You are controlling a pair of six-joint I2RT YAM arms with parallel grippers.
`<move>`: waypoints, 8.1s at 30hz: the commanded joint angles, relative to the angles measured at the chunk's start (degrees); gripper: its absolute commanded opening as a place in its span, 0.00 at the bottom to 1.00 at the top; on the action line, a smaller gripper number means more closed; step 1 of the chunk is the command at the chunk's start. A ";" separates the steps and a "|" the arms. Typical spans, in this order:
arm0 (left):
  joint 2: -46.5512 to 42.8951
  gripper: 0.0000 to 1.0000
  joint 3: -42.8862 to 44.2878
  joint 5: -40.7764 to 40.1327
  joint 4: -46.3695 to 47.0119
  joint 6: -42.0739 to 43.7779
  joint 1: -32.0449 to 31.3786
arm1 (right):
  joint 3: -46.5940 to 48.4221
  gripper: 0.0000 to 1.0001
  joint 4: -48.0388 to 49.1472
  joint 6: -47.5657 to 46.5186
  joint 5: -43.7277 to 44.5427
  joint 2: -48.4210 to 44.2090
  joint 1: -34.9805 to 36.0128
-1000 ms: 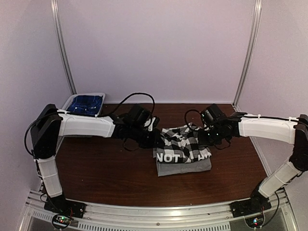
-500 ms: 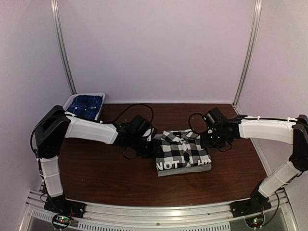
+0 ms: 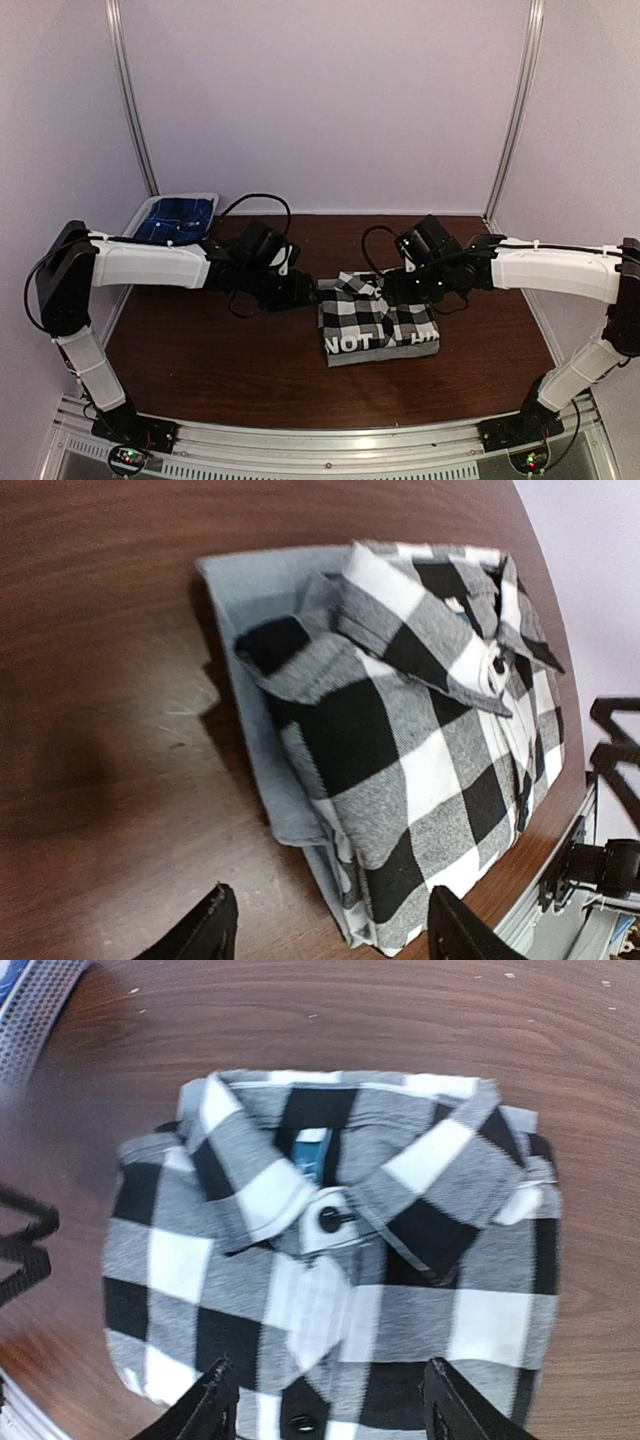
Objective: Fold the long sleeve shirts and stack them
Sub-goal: Place the rectangle-folded shirt on the square-folded shirt, then move the square-folded shirt to the corner of the board, then reset both arms
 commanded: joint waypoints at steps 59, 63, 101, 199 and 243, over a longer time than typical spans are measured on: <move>-15.67 0.79 -8.65 0.64 -2.79 6.65 14.99 | 3.50 0.85 13.38 0.31 -21.13 24.61 -2.64; -15.80 0.79 -8.69 0.50 -3.10 6.74 14.96 | 2.23 0.84 12.56 -2.84 -21.05 24.64 -7.68; -15.11 0.79 -8.73 3.18 -2.25 7.37 15.03 | -12.02 0.64 10.60 2.62 -6.18 8.66 -17.40; -37.28 0.98 -14.86 -4.71 8.82 20.88 12.41 | -4.75 1.00 22.67 -0.99 7.52 -21.38 0.71; -35.64 0.98 -17.33 -5.89 11.56 19.04 12.41 | -4.87 1.00 19.13 -2.74 12.72 -24.26 0.58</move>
